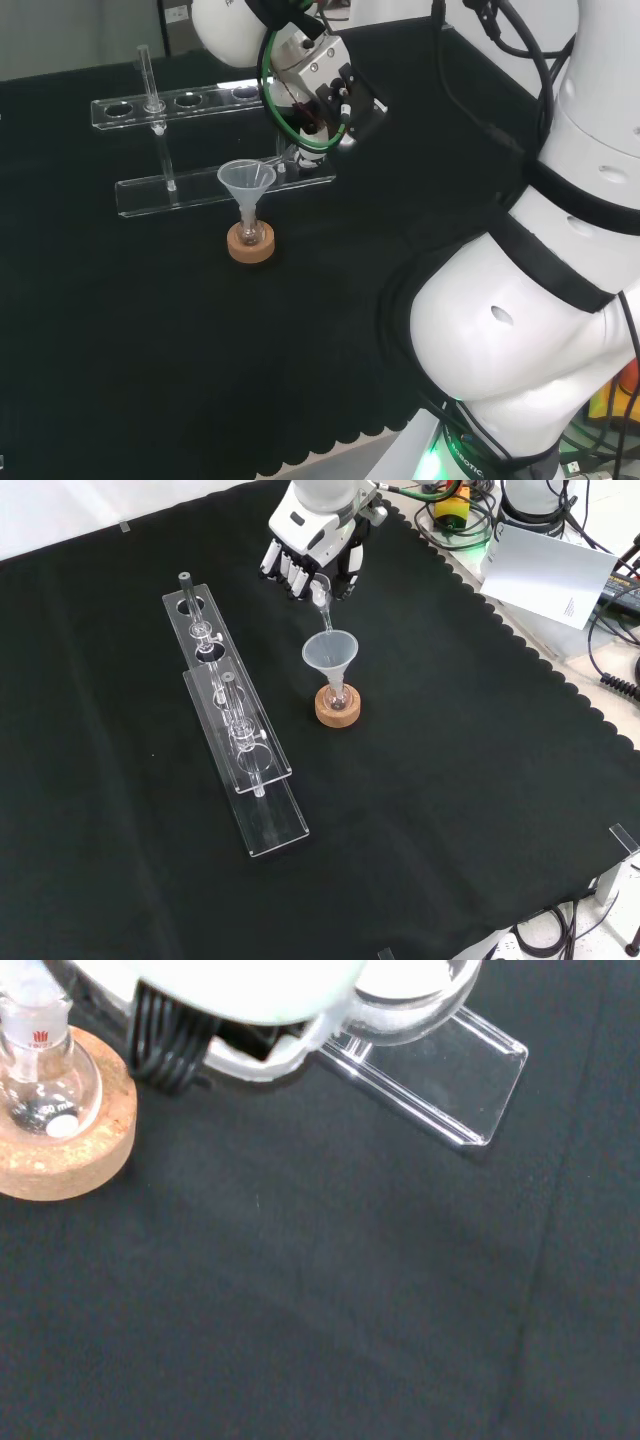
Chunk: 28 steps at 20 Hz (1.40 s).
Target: Pour all the NaCl from the weighing funnel into the round-bottom flask.
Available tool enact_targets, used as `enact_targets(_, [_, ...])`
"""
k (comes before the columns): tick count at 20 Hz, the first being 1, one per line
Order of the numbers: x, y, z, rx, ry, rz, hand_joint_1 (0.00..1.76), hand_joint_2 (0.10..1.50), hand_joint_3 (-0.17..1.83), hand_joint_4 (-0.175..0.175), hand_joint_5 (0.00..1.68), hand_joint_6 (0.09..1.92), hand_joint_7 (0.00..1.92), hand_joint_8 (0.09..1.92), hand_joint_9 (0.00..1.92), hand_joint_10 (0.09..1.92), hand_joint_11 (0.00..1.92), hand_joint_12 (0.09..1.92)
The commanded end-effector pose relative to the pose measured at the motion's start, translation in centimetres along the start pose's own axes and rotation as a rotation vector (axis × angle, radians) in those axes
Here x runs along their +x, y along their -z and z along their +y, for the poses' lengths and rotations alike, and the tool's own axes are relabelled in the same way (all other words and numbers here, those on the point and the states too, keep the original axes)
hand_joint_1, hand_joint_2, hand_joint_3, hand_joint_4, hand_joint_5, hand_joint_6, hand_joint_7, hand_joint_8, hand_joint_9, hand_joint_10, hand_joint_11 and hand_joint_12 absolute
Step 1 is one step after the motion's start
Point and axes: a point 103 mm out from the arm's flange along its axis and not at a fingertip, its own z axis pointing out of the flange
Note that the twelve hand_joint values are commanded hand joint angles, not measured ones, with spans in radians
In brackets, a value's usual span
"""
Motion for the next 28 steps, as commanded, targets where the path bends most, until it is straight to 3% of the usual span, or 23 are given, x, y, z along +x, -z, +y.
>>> enact_targets(1, [0.1, 0.7, -0.2, -0.001, 0.01, 0.002, 1.29, 0.72, 0.6, -0.175, 1.17, 0.82, 1.21, 0.79, 1.22, 0.43, 0.63, 1.18])
enact_targets(5, [0.2, 1.0, -0.1, 0.009, 0.015, -0.027, 1.29, 0.72, 0.6, -0.175, 1.17, 0.82, 1.21, 0.79, 1.22, 0.43, 0.63, 1.18])
enact_targets(8, [0.9, 1.4, 0.0, 0.032, -0.016, -0.068, 1.29, 0.72, 0.6, -0.175, 1.17, 0.82, 1.21, 0.79, 1.22, 0.43, 0.64, 1.18])
enact_targets(20, [1.4, 2.4, 0.2, 0.058, 0.004, -0.143, 1.29, 0.72, 0.6, -0.175, 1.17, 0.82, 1.21, 0.79, 1.22, 0.43, 0.64, 1.17])
enact_targets(28, [1.2, 1.9, 0.2, 0.073, 0.015, -0.117, 1.29, 0.73, 0.59, -0.175, 1.17, 0.82, 1.21, 0.79, 1.22, 0.42, 0.65, 1.16])
